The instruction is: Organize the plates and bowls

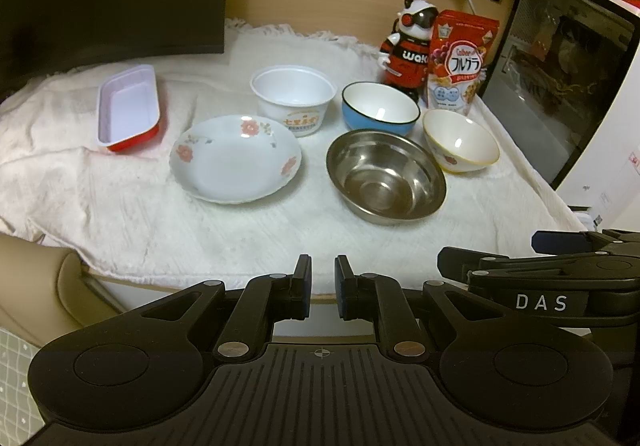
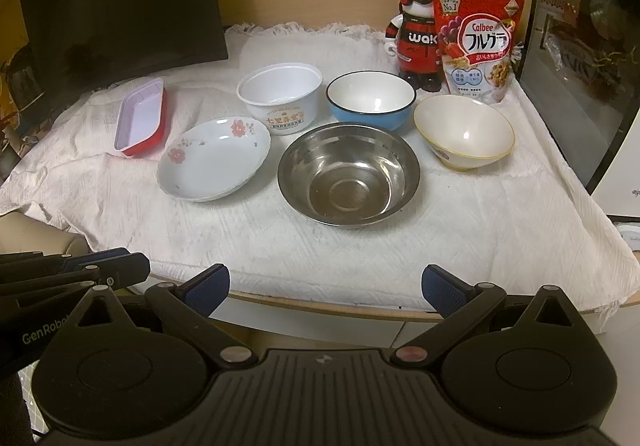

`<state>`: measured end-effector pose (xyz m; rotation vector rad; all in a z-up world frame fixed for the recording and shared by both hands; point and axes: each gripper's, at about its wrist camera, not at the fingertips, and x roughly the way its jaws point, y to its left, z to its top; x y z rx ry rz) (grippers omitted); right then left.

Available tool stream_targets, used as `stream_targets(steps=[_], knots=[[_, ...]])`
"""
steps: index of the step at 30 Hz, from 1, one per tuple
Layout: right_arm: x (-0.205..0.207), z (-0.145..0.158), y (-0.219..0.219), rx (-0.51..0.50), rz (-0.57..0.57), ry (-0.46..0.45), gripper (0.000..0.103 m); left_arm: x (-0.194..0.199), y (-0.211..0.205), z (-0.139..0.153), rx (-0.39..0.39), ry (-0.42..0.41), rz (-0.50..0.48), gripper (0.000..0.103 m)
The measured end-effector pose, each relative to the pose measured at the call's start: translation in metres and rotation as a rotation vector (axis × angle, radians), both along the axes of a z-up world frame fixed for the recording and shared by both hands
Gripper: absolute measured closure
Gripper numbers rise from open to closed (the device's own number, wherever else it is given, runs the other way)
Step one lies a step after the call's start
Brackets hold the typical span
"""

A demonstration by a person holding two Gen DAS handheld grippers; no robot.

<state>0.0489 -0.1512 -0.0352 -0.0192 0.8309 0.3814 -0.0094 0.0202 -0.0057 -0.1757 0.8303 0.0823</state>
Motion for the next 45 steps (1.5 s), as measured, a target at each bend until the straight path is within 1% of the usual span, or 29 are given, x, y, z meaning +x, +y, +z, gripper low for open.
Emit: stream_targets(steps=[6,8,10,15,19,20,21,22,23,24,26,28,30,31,33,34,35,38,39,43,45], knots=[[-0.001,0.000,0.004,-0.009,-0.004,0.024,0.000,-0.001,0.014,0.002,-0.011,-0.006,-0.005,0.088],[-0.001,0.000,0.006,-0.011,-0.009,0.020,0.000,-0.002,0.018,0.002,-0.019,-0.009,-0.006,0.088],[-0.002,0.001,0.008,0.001,-0.017,-0.002,0.000,-0.001,0.023,0.002,-0.029,-0.012,-0.009,0.088],[-0.005,0.003,0.017,0.006,-0.041,0.003,0.000,0.003,0.041,0.003,-0.081,-0.025,-0.033,0.088],[-0.007,0.004,0.018,0.065,-0.065,-0.009,0.000,0.014,0.056,0.001,-0.181,-0.041,-0.079,0.088],[-0.007,0.005,0.016,0.087,-0.074,-0.024,0.000,0.018,0.058,0.000,-0.202,-0.045,-0.091,0.088],[-0.008,0.005,0.014,0.103,-0.081,-0.033,0.000,0.022,0.059,-0.001,-0.209,-0.049,-0.095,0.088],[-0.007,0.006,0.013,0.109,-0.088,-0.021,0.000,0.029,0.058,-0.003,-0.209,-0.049,-0.093,0.088],[-0.007,0.007,0.010,0.110,-0.096,-0.039,0.000,0.034,0.058,-0.005,-0.204,-0.045,-0.090,0.088],[-0.004,0.007,0.006,0.120,-0.105,-0.038,0.000,0.040,0.056,-0.007,-0.199,-0.041,-0.089,0.088],[0.000,0.008,-0.004,0.134,-0.126,-0.068,0.000,0.051,0.051,-0.012,-0.197,-0.029,-0.116,0.088],[0.013,0.006,-0.015,0.174,-0.141,-0.077,0.000,0.065,0.046,-0.022,-0.216,-0.020,-0.154,0.088],[0.031,-0.001,-0.025,0.197,-0.149,-0.060,0.000,0.082,0.042,-0.034,-0.243,0.004,-0.149,0.088],[0.043,-0.007,-0.030,0.211,-0.155,-0.039,0.000,0.090,0.041,-0.039,-0.267,0.015,-0.147,0.088],[0.066,-0.017,-0.038,0.217,-0.153,-0.004,0.000,0.110,0.039,-0.046,-0.347,0.029,-0.134,0.088],[0.079,-0.023,-0.042,0.217,-0.148,0.012,0.000,0.118,0.038,-0.048,-0.368,0.029,-0.125,0.088],[0.091,-0.029,-0.045,0.208,-0.144,0.031,0.000,0.126,0.035,-0.049,-0.363,0.027,-0.118,0.088],[0.123,-0.044,-0.053,0.217,-0.096,0.057,0.000,0.144,0.023,-0.050,-0.255,0.009,-0.078,0.088],[0.135,-0.049,-0.056,0.221,-0.076,0.064,0.000,0.150,0.020,-0.052,-0.231,0.010,-0.057,0.088],[0.169,-0.067,-0.055,0.244,-0.013,0.128,0.000,0.164,0.016,-0.060,-0.231,0.058,0.023,0.088],[0.185,-0.077,-0.053,0.267,0.013,0.178,0.000,0.167,0.017,-0.064,-0.243,0.065,0.043,0.088]])
